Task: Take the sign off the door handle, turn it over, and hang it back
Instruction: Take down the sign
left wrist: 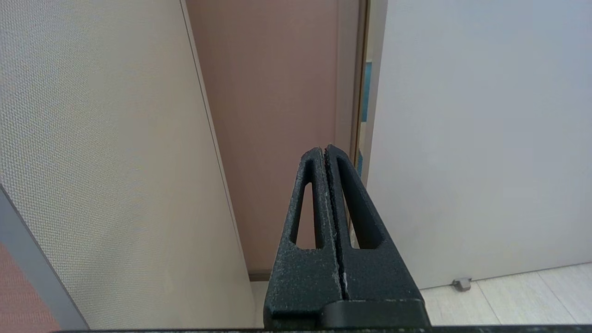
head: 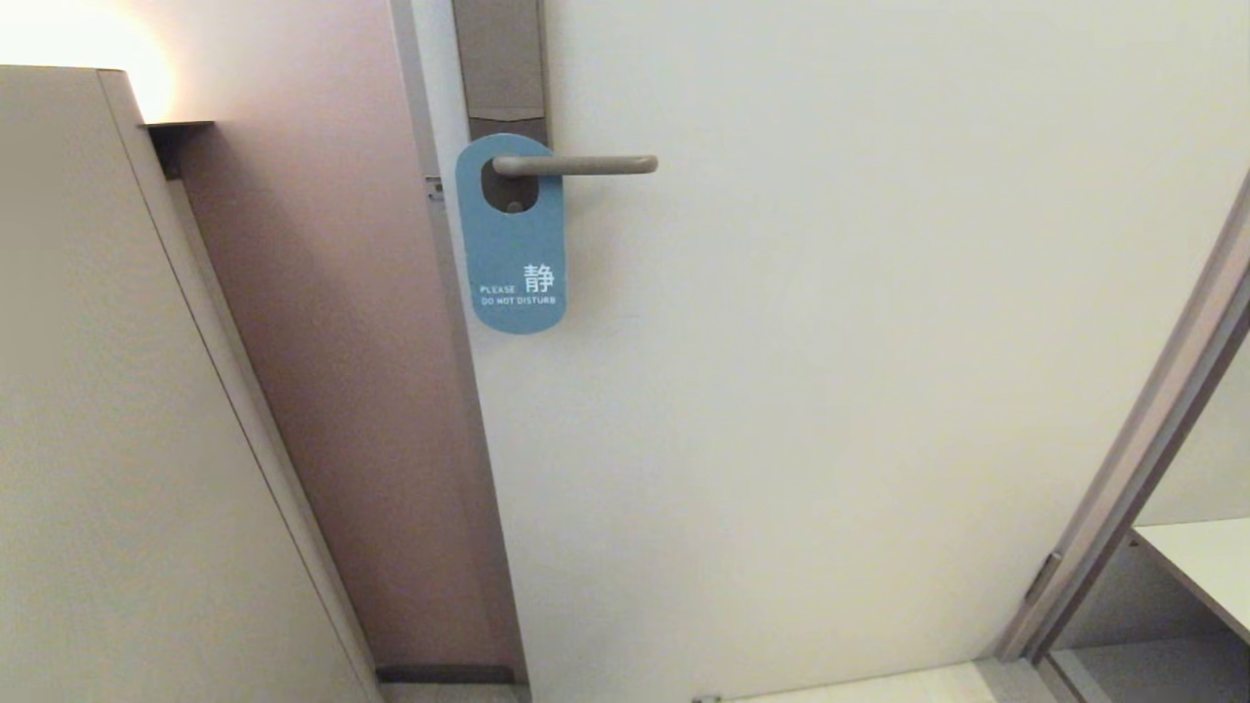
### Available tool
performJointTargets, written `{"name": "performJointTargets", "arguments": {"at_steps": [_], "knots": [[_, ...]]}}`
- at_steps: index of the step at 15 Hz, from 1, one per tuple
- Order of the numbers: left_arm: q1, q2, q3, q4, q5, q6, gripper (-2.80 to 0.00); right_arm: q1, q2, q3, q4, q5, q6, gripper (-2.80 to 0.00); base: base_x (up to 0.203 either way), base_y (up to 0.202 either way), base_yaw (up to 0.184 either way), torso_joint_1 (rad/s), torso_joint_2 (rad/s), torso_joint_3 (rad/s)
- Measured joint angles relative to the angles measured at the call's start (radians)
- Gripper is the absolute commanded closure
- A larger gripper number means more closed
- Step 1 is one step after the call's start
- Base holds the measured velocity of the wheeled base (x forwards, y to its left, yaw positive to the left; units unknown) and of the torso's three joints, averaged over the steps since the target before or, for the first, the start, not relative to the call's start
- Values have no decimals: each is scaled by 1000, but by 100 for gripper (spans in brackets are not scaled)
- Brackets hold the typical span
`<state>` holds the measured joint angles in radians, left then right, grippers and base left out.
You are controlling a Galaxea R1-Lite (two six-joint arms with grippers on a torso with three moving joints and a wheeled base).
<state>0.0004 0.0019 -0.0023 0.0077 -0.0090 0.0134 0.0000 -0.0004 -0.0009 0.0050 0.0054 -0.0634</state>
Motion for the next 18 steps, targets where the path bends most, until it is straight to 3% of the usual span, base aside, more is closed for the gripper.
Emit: {"name": "performJointTargets", "arguments": {"at_steps": [18], "knots": [[2,0,0,0,0,-1,0,0,-1,0,-1,-1,0,0,0,0,0,0,0,0]]}}
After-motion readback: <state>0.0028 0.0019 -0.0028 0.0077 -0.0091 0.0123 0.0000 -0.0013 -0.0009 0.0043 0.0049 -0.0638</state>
